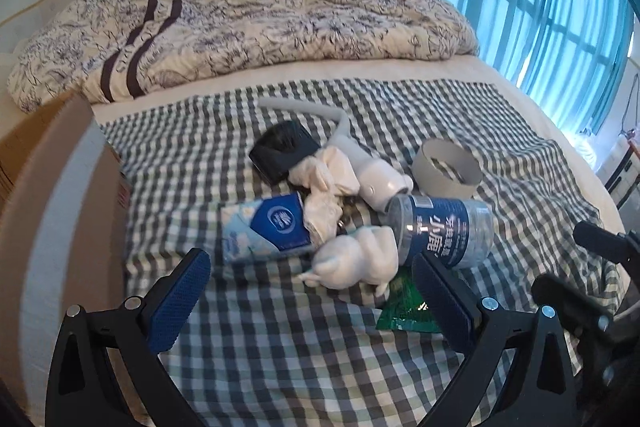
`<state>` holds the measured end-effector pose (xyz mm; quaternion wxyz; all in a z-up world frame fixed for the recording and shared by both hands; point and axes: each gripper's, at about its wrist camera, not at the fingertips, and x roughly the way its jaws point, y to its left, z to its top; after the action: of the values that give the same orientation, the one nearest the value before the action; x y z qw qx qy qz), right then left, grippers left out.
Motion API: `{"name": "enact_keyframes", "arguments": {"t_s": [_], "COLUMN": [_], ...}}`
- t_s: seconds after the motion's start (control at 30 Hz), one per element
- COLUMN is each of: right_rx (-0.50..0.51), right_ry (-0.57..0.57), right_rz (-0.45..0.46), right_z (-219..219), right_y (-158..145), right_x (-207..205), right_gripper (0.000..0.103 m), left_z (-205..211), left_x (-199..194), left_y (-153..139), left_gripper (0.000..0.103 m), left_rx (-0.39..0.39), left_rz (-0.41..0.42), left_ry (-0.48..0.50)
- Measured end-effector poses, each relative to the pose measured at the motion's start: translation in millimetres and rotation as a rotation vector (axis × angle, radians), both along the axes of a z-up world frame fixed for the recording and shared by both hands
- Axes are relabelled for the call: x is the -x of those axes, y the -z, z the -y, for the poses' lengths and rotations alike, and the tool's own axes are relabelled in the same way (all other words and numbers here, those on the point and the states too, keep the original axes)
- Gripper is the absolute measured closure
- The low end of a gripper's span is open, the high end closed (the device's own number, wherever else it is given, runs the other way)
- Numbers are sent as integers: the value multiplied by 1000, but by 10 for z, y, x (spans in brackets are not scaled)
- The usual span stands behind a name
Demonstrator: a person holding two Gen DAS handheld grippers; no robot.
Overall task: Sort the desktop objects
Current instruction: 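Grasp the white plush toy with the left tool while the right grasps the green foil packet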
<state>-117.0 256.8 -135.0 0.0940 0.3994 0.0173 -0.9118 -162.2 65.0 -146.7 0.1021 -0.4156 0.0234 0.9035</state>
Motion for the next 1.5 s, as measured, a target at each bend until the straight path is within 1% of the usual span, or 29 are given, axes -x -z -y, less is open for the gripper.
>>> {"name": "enact_keyframes", "arguments": {"t_s": [0.2, 0.27, 0.4, 0.63, 0.73, 0.83, 0.93, 0.97, 1.0, 1.03, 1.07, 1.1, 1.13, 1.27, 1.5], "right_rx": [-62, -78, -52, -57, -59, -63, -70, -70, -67, -64, -60, -58, -56, -49, -53], "right_ry": [-48, -53, -66, -81, -85, -98, -108, -109, -110, -110, -110, -111, -112, -116, -123], "right_rz": [9, 18, 36, 44, 46, 49, 56, 58, 59, 60, 62, 63, 64, 67, 66], "right_z": [73, 84, 82, 132, 147, 169, 185, 190, 198, 203, 214, 228, 242, 301, 381], "right_y": [170, 240, 345, 457, 486, 516, 555, 566, 576, 582, 589, 595, 600, 616, 632], "right_x": [-21, -10, 4, 31, 47, 64, 96, 108, 120, 128, 138, 147, 158, 181, 205], "right_gripper": [16, 17, 17, 17, 17, 17, 17, 17, 17, 17, 17, 17, 17, 17, 17], "left_z": [-61, -70, -78, -157, -168, -179, -160, -147, -137, -129, -127, -133, -141, -124, -23], "left_x": [90, 135, 227, 335, 419, 490, 531, 538, 541, 541, 543, 543, 543, 520, 422], "left_y": [211, 289, 412, 528, 597, 661, 683, 680, 675, 670, 670, 672, 676, 661, 551], "left_gripper": [0, 0, 0, 0, 0, 0, 1, 2, 10, 22, 28, 39, 44, 44, 44], "left_rx": [-36, -37, -45, -27, -29, -12, -21, -22, -21, -18, -14, -10, -3, -9, -14], "left_rz": [61, 79, 117, 115, 128, 136, 132, 128, 123, 119, 120, 121, 123, 115, 79], "left_ry": [0, -9, -16, -37, -52, -66, -78, -83, -87, -87, -78, -69, -57, -42, -40]}}
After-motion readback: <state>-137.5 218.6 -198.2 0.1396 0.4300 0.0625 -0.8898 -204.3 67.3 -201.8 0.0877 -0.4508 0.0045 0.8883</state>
